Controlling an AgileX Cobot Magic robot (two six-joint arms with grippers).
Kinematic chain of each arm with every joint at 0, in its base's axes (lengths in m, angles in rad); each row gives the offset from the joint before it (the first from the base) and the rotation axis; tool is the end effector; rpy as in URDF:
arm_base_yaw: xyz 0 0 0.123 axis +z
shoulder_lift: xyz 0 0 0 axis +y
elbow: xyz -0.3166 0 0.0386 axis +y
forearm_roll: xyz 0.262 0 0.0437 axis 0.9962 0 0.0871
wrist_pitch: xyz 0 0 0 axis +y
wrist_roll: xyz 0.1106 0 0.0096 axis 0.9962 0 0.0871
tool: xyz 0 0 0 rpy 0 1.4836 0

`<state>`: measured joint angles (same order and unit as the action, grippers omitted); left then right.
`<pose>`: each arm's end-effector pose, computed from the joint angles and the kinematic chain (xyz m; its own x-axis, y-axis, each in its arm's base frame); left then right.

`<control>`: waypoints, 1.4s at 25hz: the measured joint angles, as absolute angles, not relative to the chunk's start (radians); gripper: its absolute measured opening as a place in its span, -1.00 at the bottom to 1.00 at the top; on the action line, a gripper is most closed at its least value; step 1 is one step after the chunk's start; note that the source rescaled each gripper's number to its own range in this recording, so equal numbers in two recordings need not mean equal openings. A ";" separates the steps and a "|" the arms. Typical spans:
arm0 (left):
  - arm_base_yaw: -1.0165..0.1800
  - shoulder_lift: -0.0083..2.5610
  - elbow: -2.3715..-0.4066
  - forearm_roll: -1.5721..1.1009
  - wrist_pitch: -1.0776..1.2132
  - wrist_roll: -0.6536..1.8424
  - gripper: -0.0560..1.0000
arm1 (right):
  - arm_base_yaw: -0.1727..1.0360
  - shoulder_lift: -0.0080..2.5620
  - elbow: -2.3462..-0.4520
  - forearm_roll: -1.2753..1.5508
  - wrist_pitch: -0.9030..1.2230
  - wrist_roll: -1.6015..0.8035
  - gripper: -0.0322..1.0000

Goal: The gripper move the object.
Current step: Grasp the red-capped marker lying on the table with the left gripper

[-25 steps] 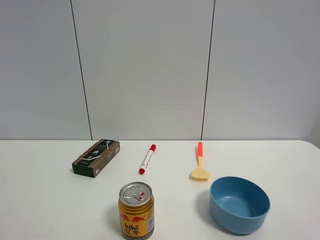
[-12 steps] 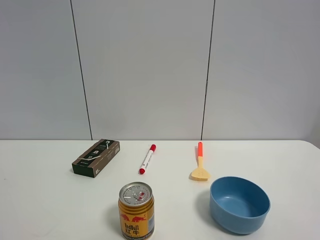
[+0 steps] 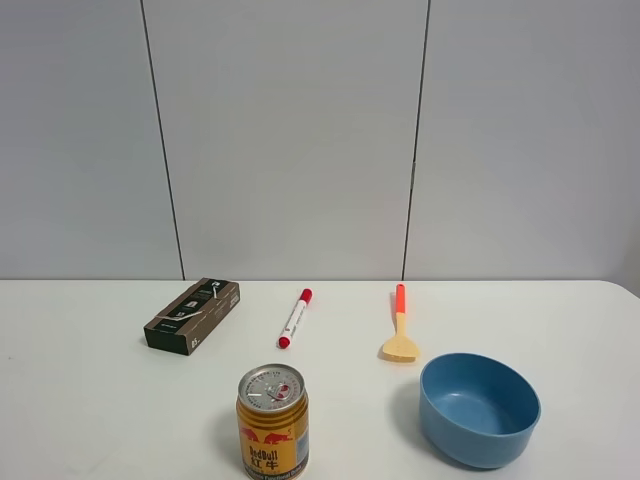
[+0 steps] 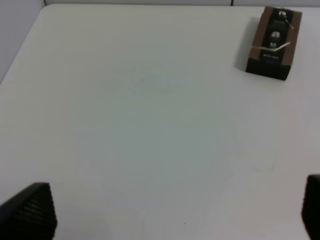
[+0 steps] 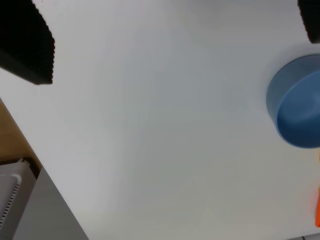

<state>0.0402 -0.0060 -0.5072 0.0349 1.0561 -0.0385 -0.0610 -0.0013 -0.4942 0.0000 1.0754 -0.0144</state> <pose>-0.0105 0.0030 0.2775 -0.4380 -0.0389 -0.8981 -0.0768 0.9970 -0.0058 -0.0091 0.0006 0.2716 -0.4730 0.0145 -0.8810 0.0542 0.9985 -0.0127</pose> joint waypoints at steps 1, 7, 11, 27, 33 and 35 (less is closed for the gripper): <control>0.040 -0.006 -0.507 0.035 1.056 -0.039 1.00 | -0.061 -0.001 -0.494 0.000 1.075 -0.014 1.00; 0.040 -0.006 -0.510 0.034 1.056 -0.041 1.00 | -0.061 -0.001 -0.494 0.000 1.075 -0.014 1.00; 0.040 0.072 -0.583 0.033 1.057 -0.071 1.00 | -0.061 -0.001 -0.494 0.000 1.075 -0.014 1.00; -0.006 0.972 -1.096 -0.056 0.914 -0.080 1.00 | -0.061 -0.001 -0.494 0.000 1.075 -0.014 1.00; -0.253 1.251 -1.252 -0.054 0.822 -0.104 1.00 | -0.061 -0.001 -0.494 0.000 1.075 -0.014 1.00; -0.340 1.347 -1.314 -0.054 0.781 -0.129 1.00 | -0.061 -0.001 -0.494 0.000 1.075 -0.014 1.00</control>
<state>-0.3397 1.3466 -1.3140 -0.0536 0.7810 -0.1291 -0.0610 -0.0013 -0.4942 0.0000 1.0754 -0.0144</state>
